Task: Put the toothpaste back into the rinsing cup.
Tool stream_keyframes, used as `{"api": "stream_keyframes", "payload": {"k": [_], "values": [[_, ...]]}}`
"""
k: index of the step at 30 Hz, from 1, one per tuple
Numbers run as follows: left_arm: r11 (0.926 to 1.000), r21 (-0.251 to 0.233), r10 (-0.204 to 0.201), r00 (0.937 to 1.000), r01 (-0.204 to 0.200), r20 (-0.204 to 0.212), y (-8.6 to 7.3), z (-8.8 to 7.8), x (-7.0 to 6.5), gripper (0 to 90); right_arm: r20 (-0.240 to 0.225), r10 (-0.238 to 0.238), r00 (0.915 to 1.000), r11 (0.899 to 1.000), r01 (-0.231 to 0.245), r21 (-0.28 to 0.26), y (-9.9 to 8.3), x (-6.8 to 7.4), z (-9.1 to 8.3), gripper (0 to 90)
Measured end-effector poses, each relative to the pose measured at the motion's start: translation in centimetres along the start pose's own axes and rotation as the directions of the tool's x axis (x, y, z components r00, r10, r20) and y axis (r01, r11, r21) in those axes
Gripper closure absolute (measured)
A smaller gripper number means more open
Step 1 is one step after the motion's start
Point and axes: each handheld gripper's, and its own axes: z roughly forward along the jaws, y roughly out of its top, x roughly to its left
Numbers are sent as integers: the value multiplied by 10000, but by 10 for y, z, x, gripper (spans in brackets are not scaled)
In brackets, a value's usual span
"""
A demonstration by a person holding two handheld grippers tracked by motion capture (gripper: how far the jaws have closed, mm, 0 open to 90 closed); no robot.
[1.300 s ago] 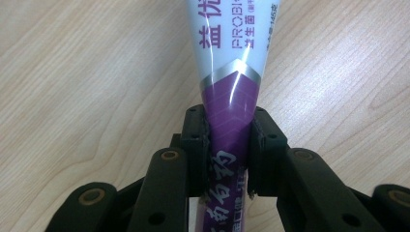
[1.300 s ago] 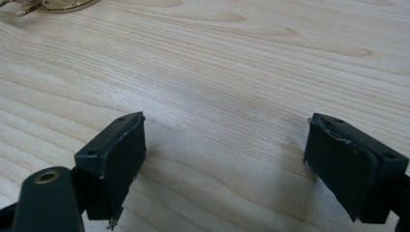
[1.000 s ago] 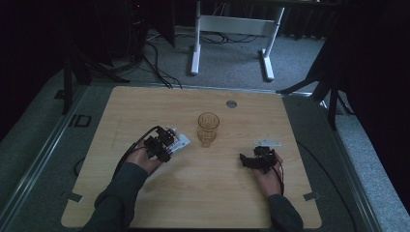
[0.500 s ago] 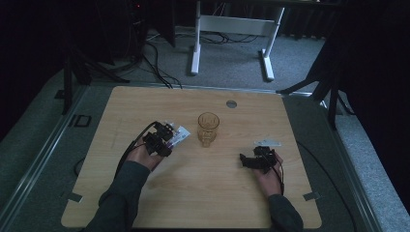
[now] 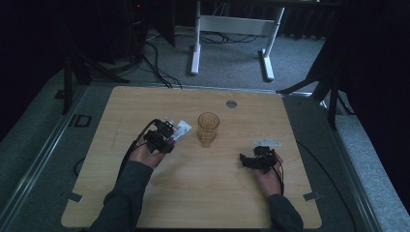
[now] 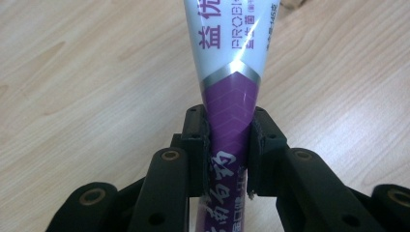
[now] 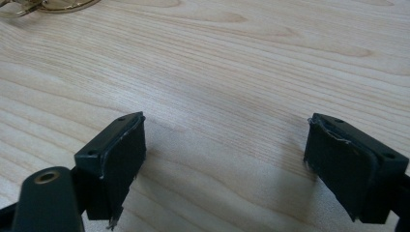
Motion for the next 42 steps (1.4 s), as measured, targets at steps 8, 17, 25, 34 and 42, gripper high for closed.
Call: {"api": "stream_keyframes", "payload": {"k": [8, 17, 25, 34, 42], "values": [[9979, -638, 59, 9998, -69, -165, 2, -3, -3, 727, -1, -6, 10000, 10000, 6, 2, 0, 0, 0, 147], [9926, -1210, 28, 9990, -81, -438, 4, -7, -5, 727, 1, -14, 10000, 10000, 14, -5, 0, 0, 0, 147], [9859, -1672, -172, 9987, 90, -481, 6, -8, -6, 727, -2, -27, 10000, 10000, 27, -16, 0, 0, 0, 147], [9765, -2125, -467, 9977, 354, -482, 6, -8, -6, 726, -3, -23, 10000, 10000, 23, -8, 0, 0, 0, 147], [9585, -2786, -676, 9976, 601, -174, 5, -10, -3, 726, -1, -24, 10000, 10000, 24, -5, 0, 0, 0, 147]]}}
